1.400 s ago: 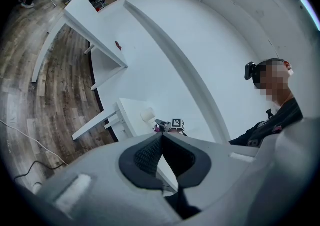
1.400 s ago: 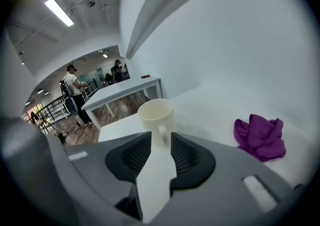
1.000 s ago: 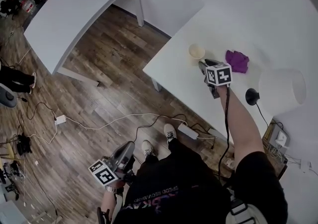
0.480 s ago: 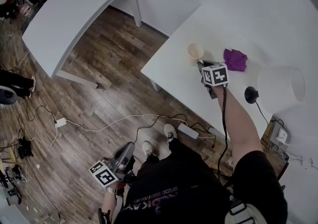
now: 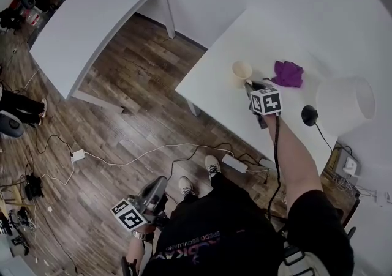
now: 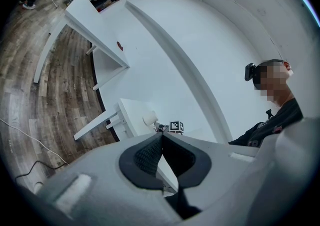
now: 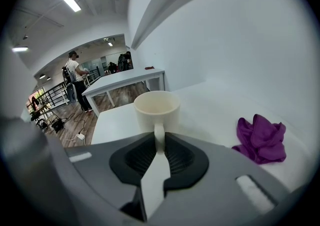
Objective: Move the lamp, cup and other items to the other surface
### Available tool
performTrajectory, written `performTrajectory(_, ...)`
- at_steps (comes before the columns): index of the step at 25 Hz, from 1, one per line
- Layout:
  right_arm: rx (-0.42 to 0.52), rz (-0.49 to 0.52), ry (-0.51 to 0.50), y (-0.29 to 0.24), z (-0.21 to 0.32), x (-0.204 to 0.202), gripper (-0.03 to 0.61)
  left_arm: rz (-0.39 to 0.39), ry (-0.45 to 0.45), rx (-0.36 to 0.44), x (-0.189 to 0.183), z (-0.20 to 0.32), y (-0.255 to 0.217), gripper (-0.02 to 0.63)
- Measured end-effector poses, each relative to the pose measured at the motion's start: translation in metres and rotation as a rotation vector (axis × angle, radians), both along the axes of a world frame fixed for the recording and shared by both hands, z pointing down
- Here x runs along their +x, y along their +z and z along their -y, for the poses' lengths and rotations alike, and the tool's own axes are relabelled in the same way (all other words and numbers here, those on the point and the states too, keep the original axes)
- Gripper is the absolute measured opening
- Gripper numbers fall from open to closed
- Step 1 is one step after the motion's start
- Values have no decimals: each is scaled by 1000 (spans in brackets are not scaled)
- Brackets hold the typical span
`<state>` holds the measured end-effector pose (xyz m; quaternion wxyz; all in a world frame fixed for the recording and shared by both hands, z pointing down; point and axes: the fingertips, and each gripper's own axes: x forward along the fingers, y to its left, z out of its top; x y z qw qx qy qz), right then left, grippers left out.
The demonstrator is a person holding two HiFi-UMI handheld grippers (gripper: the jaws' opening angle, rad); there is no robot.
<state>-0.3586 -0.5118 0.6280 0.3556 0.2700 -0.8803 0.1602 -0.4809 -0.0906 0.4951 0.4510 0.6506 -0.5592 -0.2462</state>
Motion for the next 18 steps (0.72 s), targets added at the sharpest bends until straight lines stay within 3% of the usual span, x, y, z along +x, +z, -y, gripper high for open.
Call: performTrajectory(18, 51, 56, 51, -22, -49, 28, 54, 7, 83, 36, 9, -2, -8, -5)
